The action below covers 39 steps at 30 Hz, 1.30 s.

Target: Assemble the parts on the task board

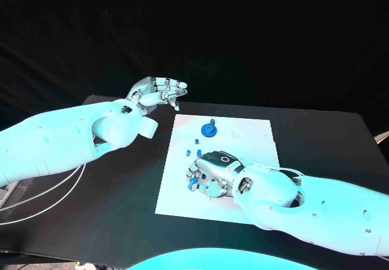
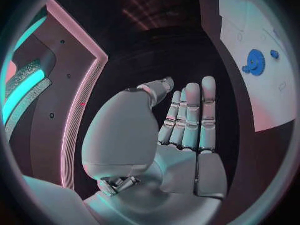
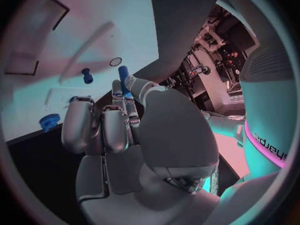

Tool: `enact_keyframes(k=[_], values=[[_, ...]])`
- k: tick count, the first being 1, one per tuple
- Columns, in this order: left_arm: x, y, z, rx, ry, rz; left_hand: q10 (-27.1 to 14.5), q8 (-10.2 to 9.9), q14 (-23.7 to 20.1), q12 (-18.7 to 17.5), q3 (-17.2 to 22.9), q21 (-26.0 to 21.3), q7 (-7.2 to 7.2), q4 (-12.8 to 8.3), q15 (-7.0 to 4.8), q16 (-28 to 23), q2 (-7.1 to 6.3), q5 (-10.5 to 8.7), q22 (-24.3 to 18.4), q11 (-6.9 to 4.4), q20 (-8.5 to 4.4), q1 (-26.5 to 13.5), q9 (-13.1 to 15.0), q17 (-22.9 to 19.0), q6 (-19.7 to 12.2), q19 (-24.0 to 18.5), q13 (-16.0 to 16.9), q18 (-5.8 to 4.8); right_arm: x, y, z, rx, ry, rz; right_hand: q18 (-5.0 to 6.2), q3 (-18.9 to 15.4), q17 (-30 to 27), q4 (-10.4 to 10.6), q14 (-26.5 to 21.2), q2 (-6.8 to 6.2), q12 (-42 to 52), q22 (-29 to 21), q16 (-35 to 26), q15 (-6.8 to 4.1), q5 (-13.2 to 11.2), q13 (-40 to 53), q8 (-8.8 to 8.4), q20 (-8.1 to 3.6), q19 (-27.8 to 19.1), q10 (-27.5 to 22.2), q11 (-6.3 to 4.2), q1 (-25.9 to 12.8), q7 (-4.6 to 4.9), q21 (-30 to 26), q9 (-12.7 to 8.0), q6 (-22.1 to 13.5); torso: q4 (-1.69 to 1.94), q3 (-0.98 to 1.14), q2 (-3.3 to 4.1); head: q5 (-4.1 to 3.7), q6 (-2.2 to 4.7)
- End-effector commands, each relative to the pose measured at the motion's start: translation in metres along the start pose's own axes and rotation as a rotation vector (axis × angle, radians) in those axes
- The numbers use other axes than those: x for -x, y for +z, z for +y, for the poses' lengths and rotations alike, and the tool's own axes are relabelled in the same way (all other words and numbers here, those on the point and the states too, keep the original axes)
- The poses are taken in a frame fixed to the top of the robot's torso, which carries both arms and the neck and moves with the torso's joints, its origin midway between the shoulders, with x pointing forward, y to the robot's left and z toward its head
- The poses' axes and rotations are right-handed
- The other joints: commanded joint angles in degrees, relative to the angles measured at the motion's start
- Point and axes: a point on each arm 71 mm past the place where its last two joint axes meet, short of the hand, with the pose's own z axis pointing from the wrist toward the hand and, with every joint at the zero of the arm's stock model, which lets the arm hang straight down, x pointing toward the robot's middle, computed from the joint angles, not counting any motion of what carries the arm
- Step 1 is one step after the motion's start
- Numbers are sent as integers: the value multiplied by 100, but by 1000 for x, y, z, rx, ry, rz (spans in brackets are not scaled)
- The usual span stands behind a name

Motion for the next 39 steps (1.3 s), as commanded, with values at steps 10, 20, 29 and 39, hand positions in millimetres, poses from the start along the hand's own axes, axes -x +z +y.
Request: enact_keyframes(k=[10,20,29,39], values=[[-1,0,-1,-6,-10,10,-17,-26,-20,-27,-25,-29,85,2,2,-32,25,1,-8,29,8,15,-10,-8,-39,52,-8,88,-5,2,-2,0,-39,17,-114,23,4,-18,120,70,-14,12,25,-37,20,10,26,-42,14,294,-261,-25,-10,33,367,42,0,2,-2,33,-31],[0,0,-1,-5,-10,8,-17,-26,-20,-27,-25,-29,85,2,2,-32,25,1,-8,29,8,15,-10,-8,-39,52,-8,88,-9,2,-5,-17,-56,43,-114,31,0,-27,119,69,-18,12,24,-37,20,10,29,-41,13,295,-260,-37,-9,32,371,38,-4,0,-1,44,-49],[0,-1,-1,-4,-9,7,-17,-26,-20,-27,-25,-29,85,2,2,-32,25,1,-8,29,8,15,-10,-8,-39,52,-8,88,-11,2,-7,-25,-69,62,-115,41,3,-38,120,68,-22,20,26,-36,20,10,33,-41,16,296,-259,-47,-8,40,376,34,-1,1,0,54,-80],[1,-1,-1,-5,-9,5,-16,-25,-19,-25,-31,-32,86,6,4,-33,27,0,-11,31,10,13,-11,-8,-41,54,-10,87,-12,5,-5,-13,-68,58,-113,58,-19,-57,116,64,-32,12,15,-33,19,9,40,-40,11,293,-255,-81,-6,27,385,22,-1,-1,-1,39,-81]])
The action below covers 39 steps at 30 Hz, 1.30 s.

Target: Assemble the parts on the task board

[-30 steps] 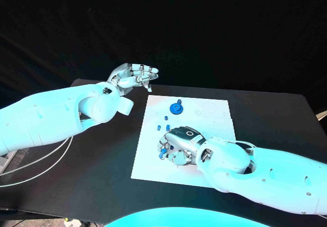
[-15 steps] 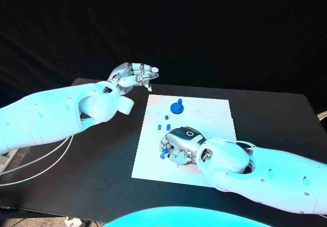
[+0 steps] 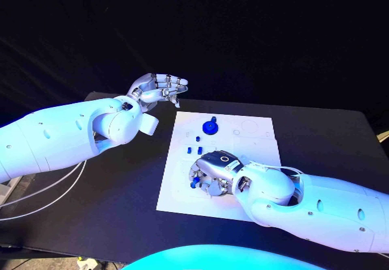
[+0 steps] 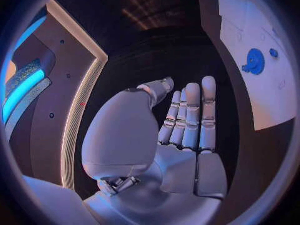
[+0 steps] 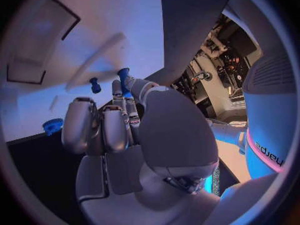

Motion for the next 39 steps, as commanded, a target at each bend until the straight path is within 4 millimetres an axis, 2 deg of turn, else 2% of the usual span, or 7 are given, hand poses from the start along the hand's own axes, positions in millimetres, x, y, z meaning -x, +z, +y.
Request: enact_keyframes(k=[1,6,11,27,31,35,39], values=[[-1,0,-1,-7,-9,9,-16,-26,-20,-25,-31,-32,87,6,4,-33,27,0,-5,31,-12,13,-7,-8,-41,33,-5,86,-2,1,2,7,-14,15,-112,37,-14,-1,113,25,8,-11,14,-33,18,4,28,-39,9,291,-252,-61,16,0,389,20,4,-3,-1,0,1],[-1,0,-1,-6,-8,7,-16,-24,-20,-24,-34,-34,87,9,5,-33,29,0,-6,31,-11,11,-8,-8,-41,34,-6,86,-4,3,4,16,5,19,-109,-38,-51,63,101,-98,-20,-29,-6,-4,12,-4,4,-21,-10,238,-217,-346,44,-34,394,-76,6,-4,-1,-3,4],[-1,0,-1,-5,-9,8,-16,-24,-20,-24,-34,-34,87,9,5,-33,29,0,-6,31,-11,11,-8,-8,-41,34,-6,86,-5,5,4,14,16,25,-113,-276,9,234,111,-430,-29,-18,30,53,12,-9,-166,24,-18,87,-146,-775,128,-38,313,-347,2,-4,-1,-3,-6],[-1,-1,0,9,-13,18,-21,-23,-16,-24,-51,-27,91,33,10,-31,33,-3,-7,34,-6,-14,-11,-7,-46,59,-11,86,-3,-2,-5,-18,23,-7,-62,-618,-60,242,68,-717,-28,-180,7,139,10,-26,-465,116,-108,-560,-46,-878,217,-272,158,-795,-4,4,-3,15,-15],[-1,-1,0,13,-13,20,-24,-24,-17,-25,-54,-24,92,36,11,-31,32,-4,-6,35,-5,-18,-12,-7,-48,66,-12,86,-1,-6,-5,-11,30,-23,-39,-976,-144,272,44,-688,-4,-259,-42,140,12,-14,-522,124,-141,-751,-52,-849,216,-382,122,-889,-2,2,-4,9,-5],[-1,-1,0,14,-13,19,-24,-24,-17,-25,-54,-24,92,36,11,-31,32,-4,-6,35,-5,-18,-12,-7,-48,66,-12,86,4,-11,-4,-4,38,-48,-23,-1753,-204,394,37,-479,73,-313,-79,155,14,24,-550,123,-145,-930,-48,-602,208,-471,84,-925,-4,0,-6,-5,9],[0,-1,0,14,-13,18,-24,-24,-17,-25,-54,-24,92,36,11,-31,32,-4,-6,35,-5,-18,-12,-7,-48,66,-12,86,14,-21,-5,9,65,-101,-30,-2030,-200,489,44,-412,131,-301,-75,146,17,45,-551,128,-129,-962,-45,-466,206,-466,70,-917,-6,-3,-8,-21,28]])
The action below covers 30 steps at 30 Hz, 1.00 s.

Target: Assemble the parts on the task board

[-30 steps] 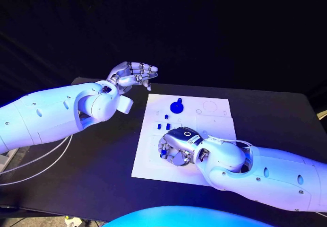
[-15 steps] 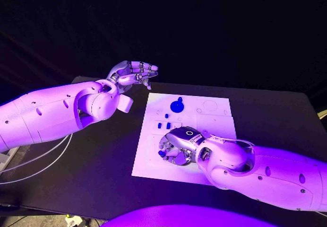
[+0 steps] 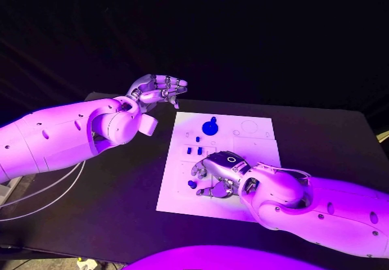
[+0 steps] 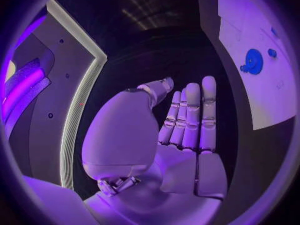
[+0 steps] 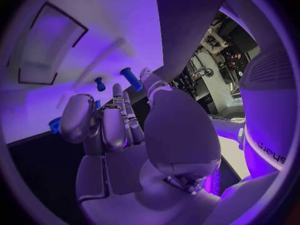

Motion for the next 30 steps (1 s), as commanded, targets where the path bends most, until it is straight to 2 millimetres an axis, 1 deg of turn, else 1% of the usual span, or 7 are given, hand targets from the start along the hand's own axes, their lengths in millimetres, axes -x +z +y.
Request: enact_keyframes(k=[1,6,11,15,17,21,30], values=[[-2,0,-1,-1,-11,17,-24,-24,-17,-25,-21,-24,92,4,11,-31,32,-4,-7,35,-4,-18,-6,-7,-48,24,-6,87,11,-6,2,31,38,-78,-35,-167,16,65,33,54,82,24,-10,38,-14,29,-15,13,-4,-34,-7,162,-10,-5,-12,-14,-2,-4,-2,-20,19],[-1,0,0,-1,-12,15,-27,-24,-19,-25,-26,-19,91,7,11,-33,30,-5,-5,35,-3,-20,-7,-8,-52,36,-7,87,30,-19,-7,29,135,-155,-54,-111,56,68,46,182,231,103,12,33,14,89,19,8,37,135,-10,345,0,83,-17,72,-1,-6,-7,-73,42],[0,0,0,-2,-13,11,-27,-24,-20,-25,-26,-17,90,6,11,-34,29,-5,-5,35,-2,-18,-7,-8,-52,39,-8,87,49,-40,-38,-95,305,-161,-107,96,267,111,99,244,533,330,131,24,130,234,131,-1,124,602,-24,451,48,346,-21,311,-20,-14,-26,-157,86],[0,0,1,-1,-15,9,-27,-23,-22,-24,-27,-16,90,6,11,-35,29,-5,-5,34,-2,-17,-8,-8,-52,43,-8,87,56,-58,-66,-216,394,-114,-174,113,693,310,189,192,914,635,365,-56,121,541,265,-58,222,1052,-137,226,-46,702,7,372,-42,-19,-53,-301,121],[0,0,2,1,-16,8,-27,-23,-22,-24,-27,-16,90,6,11,-35,29,-5,-5,34,-2,-17,-8,-8,-52,43,-8,87,57,-69,-80,-266,423,-85,-200,-7,815,397,207,128,1500,766,444,-135,129,1131,441,-134,255,1153,-223,86,-151,847,126,397,-55,-23,-70,-385,130],[1,-1,5,9,-19,3,-27,-23,-22,-24,-27,-16,90,6,11,-35,29,-5,-5,34,-2,-17,-8,-8,-52,43,-8,87,58,-94,-102,-349,456,-47,-296,-194,1329,545,292,181,3531,1174,725,-203,176,3361,749,-145,353,607,-267,59,-169,1304,395,200,-83,-10,-99,-639,176],[2,-4,13,24,-30,-1,-25,-20,-27,-21,-29,-14,89,10,12,-38,30,-3,-4,34,-1,-18,-8,-10,-50,49,-9,87,52,-138,-131,-534,378,-35,-383,-523,1868,632,397,289,6872,1550,993,-189,60,6847,1068,-178,477,1616,-312,-162,-233,1747,676,193,-152,26,-180,-811,170]])
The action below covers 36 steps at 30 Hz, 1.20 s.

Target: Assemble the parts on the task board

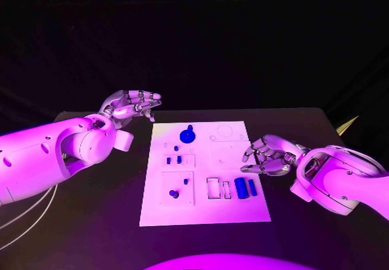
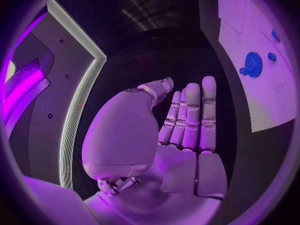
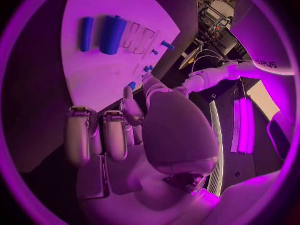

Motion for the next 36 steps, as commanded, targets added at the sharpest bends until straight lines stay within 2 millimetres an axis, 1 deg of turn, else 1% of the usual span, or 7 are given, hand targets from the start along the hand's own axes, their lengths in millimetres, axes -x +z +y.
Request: enact_keyframes(k=[1,3,9,12,17,24,36], values=[[-2,0,2,-5,-21,13,-5,-20,-27,-21,-30,-14,89,10,12,-38,30,-3,-5,14,-1,-18,-9,-10,-50,49,-9,87,-5,-6,-11,-87,-46,31,-118,-123,400,15,390,10,347,944,49,-36,-38,374,81,-35,361,148,-19,-165,-49,87,89,47,-36,17,-46,-86,-2],[-2,0,3,-3,-22,13,-5,-20,-27,-21,-30,-14,89,10,12,-38,30,-3,-5,14,-1,-18,-9,-10,-50,49,-9,87,-9,-9,-17,-119,-66,31,-136,-260,515,19,410,23,514,1006,98,-45,58,560,127,-42,384,229,-30,-294,-63,165,164,44,-45,17,-54,-113,-7],[-3,-1,5,2,-27,15,-3,-18,-31,-19,-29,-14,88,15,12,-41,37,-1,-5,14,0,-19,-9,-10,-48,52,-9,87,-26,-12,-25,-175,-104,33,-153,-513,624,24,427,47,601,1065,146,-45,6,684,178,-45,405,257,-33,-430,-66,236,285,-13,-40,23,-57,-129,-26],[-2,-1,5,4,-28,14,-2,-17,-32,-18,-26,-14,88,17,12,-43,42,2,-5,13,0,-18,-9,-11,-47,53,-10,87,-31,-11,-25,-189,-115,35,-159,-632,662,28,433,40,632,1085,162,-44,-5,729,199,-44,411,271,-32,-458,-68,261,331,-32,-31,18,-53,-110,-41],[-1,-2,6,6,-28,12,-2,-16,-34,-17,-25,-14,88,20,12,-44,47,4,-6,14,0,-19,-9,-11,-47,54,-10,87,-37,-9,-26,-205,-130,47,-171,-787,719,37,443,84,680,1128,186,-45,5,794,232,-43,428,300,-35,-525,-73,315,395,-43,-38,7,-51,-97,-60],[0,-2,6,8,-28,12,-2,-16,-36,-17,-22,-14,88,22,12,-45,53,7,-6,13,0,-18,-10,-12,-47,55,-11,87,-46,-5,-23,-203,-128,45,-175,-875,735,34,445,124,700,1141,193,-46,28,824,250,-43,432,313,-37,-562,-77,330,432,-50,-45,12,-54,-49,-80],[1,-3,6,9,-27,10,-4,-15,-40,-16,-20,-14,89,25,12,-48,57,10,-7,13,1,-17,-11,-13,-48,57,-12,87,-55,0,-13,-187,-120,54,-181,-926,755,36,448,143,744,1158,201,-47,39,871,263,-44,439,344,-39,-584,-80,353,454,-49,-41,13,-52,-18,-76]])
